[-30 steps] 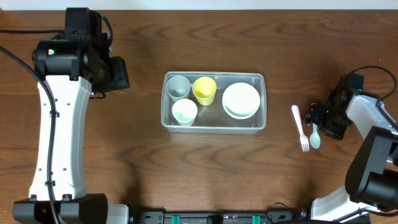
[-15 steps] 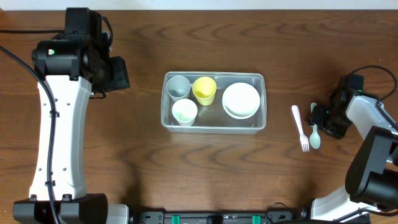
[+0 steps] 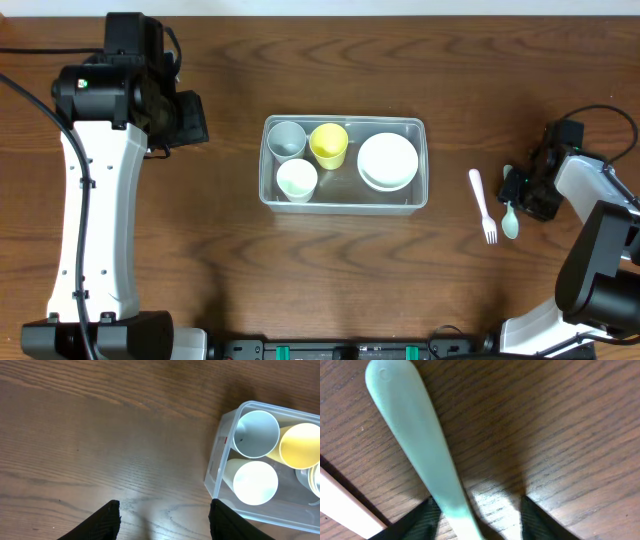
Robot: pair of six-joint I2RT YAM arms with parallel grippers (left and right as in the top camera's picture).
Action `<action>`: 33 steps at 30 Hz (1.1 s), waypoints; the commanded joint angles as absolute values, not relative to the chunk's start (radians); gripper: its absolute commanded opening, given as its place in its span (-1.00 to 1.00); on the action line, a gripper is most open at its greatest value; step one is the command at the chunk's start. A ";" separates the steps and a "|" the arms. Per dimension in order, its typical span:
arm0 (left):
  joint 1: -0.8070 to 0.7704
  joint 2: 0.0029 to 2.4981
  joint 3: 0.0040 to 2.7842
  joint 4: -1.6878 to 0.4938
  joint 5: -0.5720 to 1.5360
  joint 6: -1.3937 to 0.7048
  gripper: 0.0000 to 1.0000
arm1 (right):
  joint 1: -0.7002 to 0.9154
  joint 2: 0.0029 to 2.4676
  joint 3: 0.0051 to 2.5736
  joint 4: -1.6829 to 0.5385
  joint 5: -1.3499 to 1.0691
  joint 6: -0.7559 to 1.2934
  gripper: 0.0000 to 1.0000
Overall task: Pack container
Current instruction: 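Lower the right gripper and grasp the mint-green spoon handle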
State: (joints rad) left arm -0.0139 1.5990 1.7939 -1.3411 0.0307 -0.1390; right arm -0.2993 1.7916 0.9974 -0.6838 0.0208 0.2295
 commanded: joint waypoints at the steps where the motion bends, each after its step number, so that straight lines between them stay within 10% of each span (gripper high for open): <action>1: -0.012 1.603 1.788 -1.346 0.035 -0.147 0.16 | -0.308 1.839 0.960 -0.692 0.003 0.228 -0.10; 8: -0.012 1.603 1.788 -1.346 0.035 -0.147 0.16 | -0.307 1.839 0.960 -0.692 0.003 0.228 -0.49; 33: -0.012 1.603 1.788 -1.346 0.035 -0.147 0.16 | -0.307 1.816 1.007 -0.725 -0.046 0.228 -0.98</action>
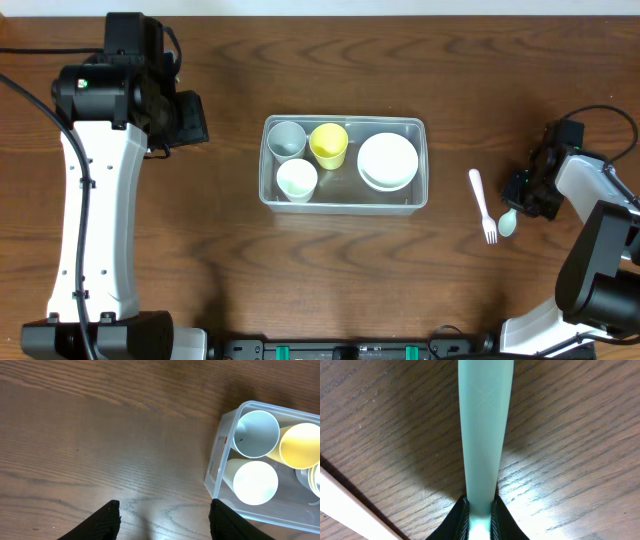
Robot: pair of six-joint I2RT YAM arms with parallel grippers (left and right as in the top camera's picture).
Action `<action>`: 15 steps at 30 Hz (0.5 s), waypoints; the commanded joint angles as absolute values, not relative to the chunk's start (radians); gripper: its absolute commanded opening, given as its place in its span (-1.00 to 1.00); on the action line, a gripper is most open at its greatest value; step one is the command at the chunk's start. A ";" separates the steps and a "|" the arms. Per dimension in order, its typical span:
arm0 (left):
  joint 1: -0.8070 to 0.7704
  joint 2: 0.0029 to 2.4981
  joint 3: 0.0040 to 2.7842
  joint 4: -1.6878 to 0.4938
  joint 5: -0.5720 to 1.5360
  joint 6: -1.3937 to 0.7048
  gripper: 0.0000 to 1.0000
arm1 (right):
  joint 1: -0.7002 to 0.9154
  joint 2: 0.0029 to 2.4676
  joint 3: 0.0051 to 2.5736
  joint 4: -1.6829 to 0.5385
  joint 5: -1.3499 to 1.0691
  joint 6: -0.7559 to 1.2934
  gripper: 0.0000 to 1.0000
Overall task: Pack container
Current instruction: 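Lower the right gripper and grasp the mint-green spoon handle, then carry the spoon into the container's front edge, release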
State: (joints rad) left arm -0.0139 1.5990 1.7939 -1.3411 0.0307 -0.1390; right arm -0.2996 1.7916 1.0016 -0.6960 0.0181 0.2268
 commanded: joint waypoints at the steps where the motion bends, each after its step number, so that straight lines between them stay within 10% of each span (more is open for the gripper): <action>1: -0.012 1.603 1.788 -1.346 0.035 -0.147 0.16 | -0.307 1.805 1.022 -0.738 -0.056 0.228 -0.97; 15: -0.012 1.603 1.788 -1.342 0.035 -0.147 0.17 | 0.057 1.526 1.402 -0.935 -0.165 -0.172 -0.97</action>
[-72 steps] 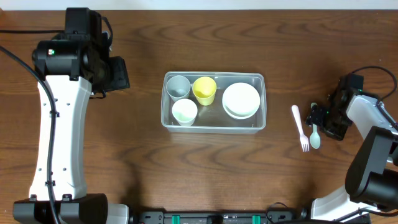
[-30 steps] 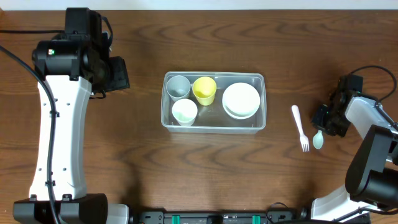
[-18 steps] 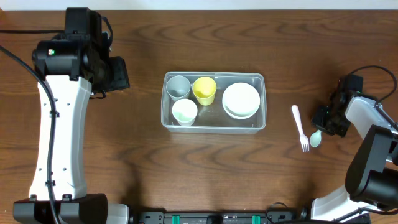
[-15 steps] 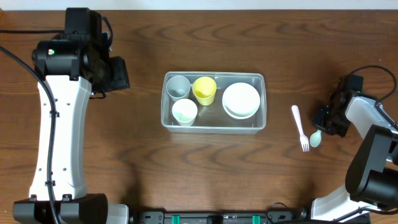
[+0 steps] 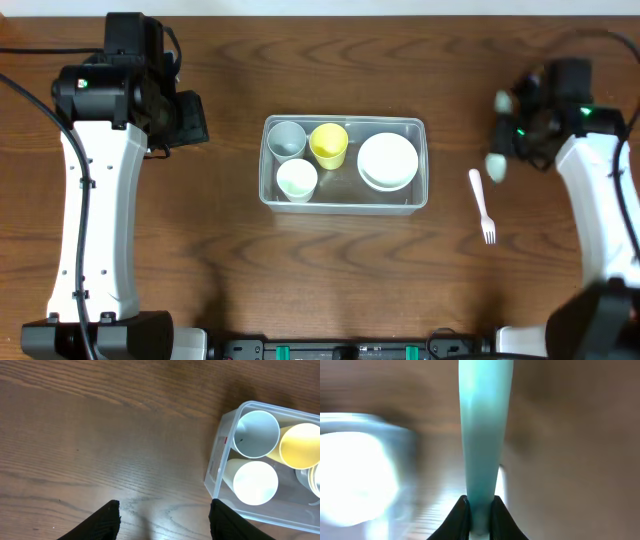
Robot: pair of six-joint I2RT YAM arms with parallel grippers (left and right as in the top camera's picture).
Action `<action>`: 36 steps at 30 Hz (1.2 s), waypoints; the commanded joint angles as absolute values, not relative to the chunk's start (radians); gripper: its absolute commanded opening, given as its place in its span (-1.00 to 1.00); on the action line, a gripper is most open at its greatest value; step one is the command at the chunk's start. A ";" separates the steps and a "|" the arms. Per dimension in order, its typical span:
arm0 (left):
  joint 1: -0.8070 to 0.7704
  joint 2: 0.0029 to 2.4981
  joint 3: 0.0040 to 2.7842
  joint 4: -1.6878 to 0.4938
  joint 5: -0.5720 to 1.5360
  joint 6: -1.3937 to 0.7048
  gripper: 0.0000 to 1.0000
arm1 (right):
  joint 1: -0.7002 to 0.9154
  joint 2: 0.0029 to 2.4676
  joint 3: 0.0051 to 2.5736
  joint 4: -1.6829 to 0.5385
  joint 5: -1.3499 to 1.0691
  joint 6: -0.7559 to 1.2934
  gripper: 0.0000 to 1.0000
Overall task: Pack container
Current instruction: 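Carry the spoon into the container's front edge, release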
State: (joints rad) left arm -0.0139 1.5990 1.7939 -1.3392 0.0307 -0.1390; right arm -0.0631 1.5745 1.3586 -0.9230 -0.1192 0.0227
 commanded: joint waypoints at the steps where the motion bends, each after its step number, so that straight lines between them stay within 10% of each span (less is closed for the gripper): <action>1: -0.012 1.603 1.788 -1.342 0.035 -0.147 0.16 | 0.108 1.517 1.409 -0.928 -0.165 -0.221 -0.98; 13: -0.012 1.603 1.788 -1.343 0.035 -0.148 0.16 | 0.526 1.589 1.411 -0.899 -0.162 -0.558 -0.97; 19: -0.012 1.603 1.788 -1.343 0.035 -0.147 0.17 | 0.575 1.699 1.411 -0.916 -0.166 -0.555 -0.95; 28: -0.012 1.603 1.788 -1.342 0.035 -0.147 0.17 | 0.579 1.760 1.411 -0.923 -0.162 -0.554 -0.30; 36: -0.012 1.603 1.788 -1.343 0.035 -0.147 0.16 | 0.538 1.707 1.421 -0.899 0.049 -0.326 -0.30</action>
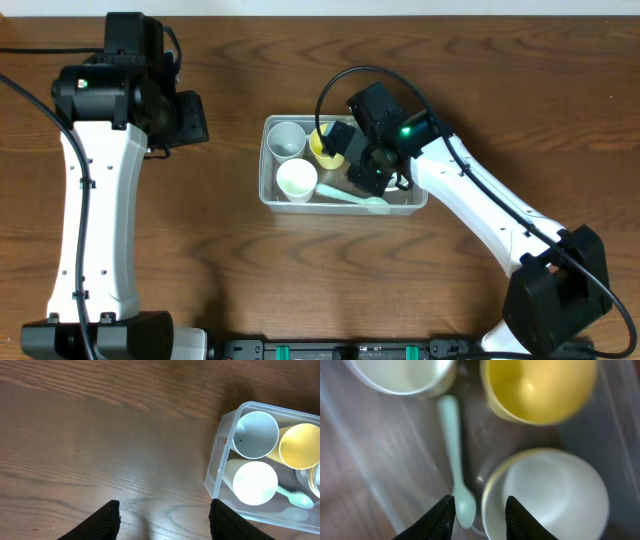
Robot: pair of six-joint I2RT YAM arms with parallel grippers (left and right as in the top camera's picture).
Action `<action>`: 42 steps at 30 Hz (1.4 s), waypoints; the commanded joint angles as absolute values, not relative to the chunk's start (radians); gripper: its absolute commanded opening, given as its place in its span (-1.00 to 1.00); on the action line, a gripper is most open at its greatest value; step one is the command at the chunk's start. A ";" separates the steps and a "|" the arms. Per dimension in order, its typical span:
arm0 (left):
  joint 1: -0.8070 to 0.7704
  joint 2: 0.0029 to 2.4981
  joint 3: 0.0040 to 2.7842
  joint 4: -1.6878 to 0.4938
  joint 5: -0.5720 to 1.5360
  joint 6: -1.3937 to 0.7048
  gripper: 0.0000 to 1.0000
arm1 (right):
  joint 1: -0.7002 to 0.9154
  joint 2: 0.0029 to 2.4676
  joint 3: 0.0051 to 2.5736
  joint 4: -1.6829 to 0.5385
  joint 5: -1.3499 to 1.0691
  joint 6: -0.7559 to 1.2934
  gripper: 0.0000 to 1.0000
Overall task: Pack container
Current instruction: 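Carry the spoon into the container's front edge, release, then move the right gripper to the white fork, then lower the right gripper and grasp the white fork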
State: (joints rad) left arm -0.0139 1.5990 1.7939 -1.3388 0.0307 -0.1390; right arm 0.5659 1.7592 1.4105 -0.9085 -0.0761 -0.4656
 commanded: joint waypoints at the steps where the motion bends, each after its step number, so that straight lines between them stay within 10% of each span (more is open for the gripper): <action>1: -0.012 1.603 1.788 -1.343 0.035 -0.147 0.16 | 0.523 1.688 1.422 -0.892 0.087 -0.278 -0.28; 13: -0.012 1.603 1.788 -1.347 0.035 -0.147 0.16 | 0.144 1.532 1.398 -1.044 0.102 0.063 0.51; 42: -0.012 1.603 1.788 -1.350 0.035 -0.148 0.16 | -0.058 1.689 0.851 -0.736 0.025 0.089 0.60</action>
State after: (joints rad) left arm -0.0139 1.5990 1.7939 -1.3460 0.0307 -0.1387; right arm -0.0399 1.6802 0.8814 -0.7444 0.0460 0.0612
